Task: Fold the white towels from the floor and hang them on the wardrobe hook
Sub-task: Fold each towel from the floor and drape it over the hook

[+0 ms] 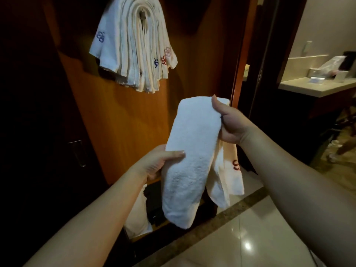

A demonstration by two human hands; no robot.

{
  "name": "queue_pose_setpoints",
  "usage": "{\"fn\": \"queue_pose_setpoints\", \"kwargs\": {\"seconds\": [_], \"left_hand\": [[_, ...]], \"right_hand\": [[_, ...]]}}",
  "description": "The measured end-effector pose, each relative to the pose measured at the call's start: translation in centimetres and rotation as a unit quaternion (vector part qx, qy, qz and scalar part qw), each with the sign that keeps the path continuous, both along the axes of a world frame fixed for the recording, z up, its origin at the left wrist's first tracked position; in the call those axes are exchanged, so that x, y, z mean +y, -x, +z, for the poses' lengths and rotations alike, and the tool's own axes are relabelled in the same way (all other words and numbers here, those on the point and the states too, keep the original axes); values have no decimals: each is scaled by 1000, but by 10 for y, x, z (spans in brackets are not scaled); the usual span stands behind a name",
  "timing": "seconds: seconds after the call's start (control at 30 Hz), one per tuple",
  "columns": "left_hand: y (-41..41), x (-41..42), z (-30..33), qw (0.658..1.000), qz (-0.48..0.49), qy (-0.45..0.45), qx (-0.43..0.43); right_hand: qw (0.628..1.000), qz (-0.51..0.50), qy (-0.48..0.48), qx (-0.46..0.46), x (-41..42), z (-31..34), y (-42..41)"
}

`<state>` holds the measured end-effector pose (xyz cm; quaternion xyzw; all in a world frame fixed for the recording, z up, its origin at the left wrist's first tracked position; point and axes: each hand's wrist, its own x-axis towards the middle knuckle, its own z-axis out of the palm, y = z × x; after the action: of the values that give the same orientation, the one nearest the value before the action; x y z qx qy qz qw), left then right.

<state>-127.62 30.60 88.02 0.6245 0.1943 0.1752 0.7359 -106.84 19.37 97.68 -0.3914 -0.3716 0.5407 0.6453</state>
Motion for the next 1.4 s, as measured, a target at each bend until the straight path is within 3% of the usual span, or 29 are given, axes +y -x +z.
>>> {"fn": "queue_pose_setpoints", "kwargs": {"seconds": [0.23, 0.37, 0.47, 0.53, 0.63, 0.67, 0.73, 0.87, 0.97, 1.07, 1.13, 1.27, 1.33, 1.4], "left_hand": [[1, 9, -15, 1000, -16, 15, 10], [-8, -1, -9, 995, 74, -54, 32], [-13, -20, 17, 970, 193, -146, -11], [-15, -35, 36, 955, 211, -205, -41], [-17, -64, 58, 897, 300, -313, -84], [-18, -71, 61, 885, 324, -310, -122], [-20, -87, 65, 903, 298, -248, -185], [-42, -100, 66, 958, 176, -178, -144], [-55, -94, 82, 968, 180, -104, -141], [-63, -81, 101, 960, 218, -74, -163], [-65, -77, 115, 950, 228, -89, -195], [-64, -64, 132, 909, 258, -128, -301], [-62, -59, 136, 897, 292, -133, -304], [-58, -54, 136, 898, 320, -113, -280]], "right_hand": [[994, -99, -15, -47, 2, 25, 3], [986, -144, -7, -88, 5, 42, 11], [981, -158, -4, -113, 10, 54, 16], [978, -157, -4, -134, 15, 61, 21], [974, -163, -6, -157, 23, 70, 30], [973, -168, -9, -159, 25, 73, 33], [969, -183, -9, -167, 28, 81, 40], [963, -199, -19, -178, 34, 98, 58], [957, -224, -42, -181, 39, 110, 69], [963, -219, -46, -152, 41, 118, 78], [977, -187, -47, -86, 40, 121, 83], [987, -145, -66, -17, 40, 122, 84], [981, -170, -82, -34, 39, 121, 80], [968, -209, -86, -107, 39, 120, 77]]}}
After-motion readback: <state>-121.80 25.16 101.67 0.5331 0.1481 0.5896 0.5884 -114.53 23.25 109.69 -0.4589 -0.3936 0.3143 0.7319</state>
